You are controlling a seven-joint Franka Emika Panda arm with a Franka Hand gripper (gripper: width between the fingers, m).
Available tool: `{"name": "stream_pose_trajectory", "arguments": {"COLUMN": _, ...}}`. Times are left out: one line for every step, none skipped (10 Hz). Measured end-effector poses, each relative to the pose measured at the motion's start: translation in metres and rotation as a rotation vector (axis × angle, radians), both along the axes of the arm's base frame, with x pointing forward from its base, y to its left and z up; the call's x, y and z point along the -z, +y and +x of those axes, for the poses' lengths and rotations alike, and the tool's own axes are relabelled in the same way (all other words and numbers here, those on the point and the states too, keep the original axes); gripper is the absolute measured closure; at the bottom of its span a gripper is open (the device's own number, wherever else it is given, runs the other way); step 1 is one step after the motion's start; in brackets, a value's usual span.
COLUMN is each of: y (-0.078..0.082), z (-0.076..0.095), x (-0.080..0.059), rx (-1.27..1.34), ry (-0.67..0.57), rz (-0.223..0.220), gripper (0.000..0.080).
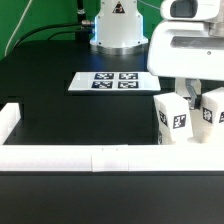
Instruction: Assemble stool
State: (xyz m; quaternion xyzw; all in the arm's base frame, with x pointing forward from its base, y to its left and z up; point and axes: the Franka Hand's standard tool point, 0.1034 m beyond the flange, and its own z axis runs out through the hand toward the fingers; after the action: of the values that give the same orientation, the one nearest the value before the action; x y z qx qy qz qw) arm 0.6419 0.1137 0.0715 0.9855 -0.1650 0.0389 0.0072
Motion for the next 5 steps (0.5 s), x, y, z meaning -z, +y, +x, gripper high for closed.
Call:
{"name": "stream_pose_trajectory", "arguments": {"y": -0.004, "z": 0.0, "x": 0.0, "rx": 0.226, "ry": -0.003, "rz": 0.013, "gripper": 0.0341}}
{"name": "stream_pose_trajectory", "arguments": {"y": -0.006, "z": -0.002, "x": 0.0, "rx": 0.416, "ry": 0.004, "rz": 0.022, "gripper": 0.0341}}
{"name": "stream_pose_trajectory", "arguments": {"y": -0.006, "z": -0.004, "x": 0.001, "rx": 0.602, "ry": 0.013, "rz": 0.04, "gripper": 0.0341}}
{"name": "stream_pose_trajectory", "arguments": {"y": -0.009, "z": -0.004, "x": 0.001, "rx": 0.776, "ry": 0.019, "rz": 0.071, "gripper": 0.0341}}
{"name": "stream_pose_trajectory", "arguments": {"y": -0.014, "z": -0.004, "x": 0.001, "rx": 0.897, "ry": 0.008, "rz": 0.117, "gripper": 0.0341}}
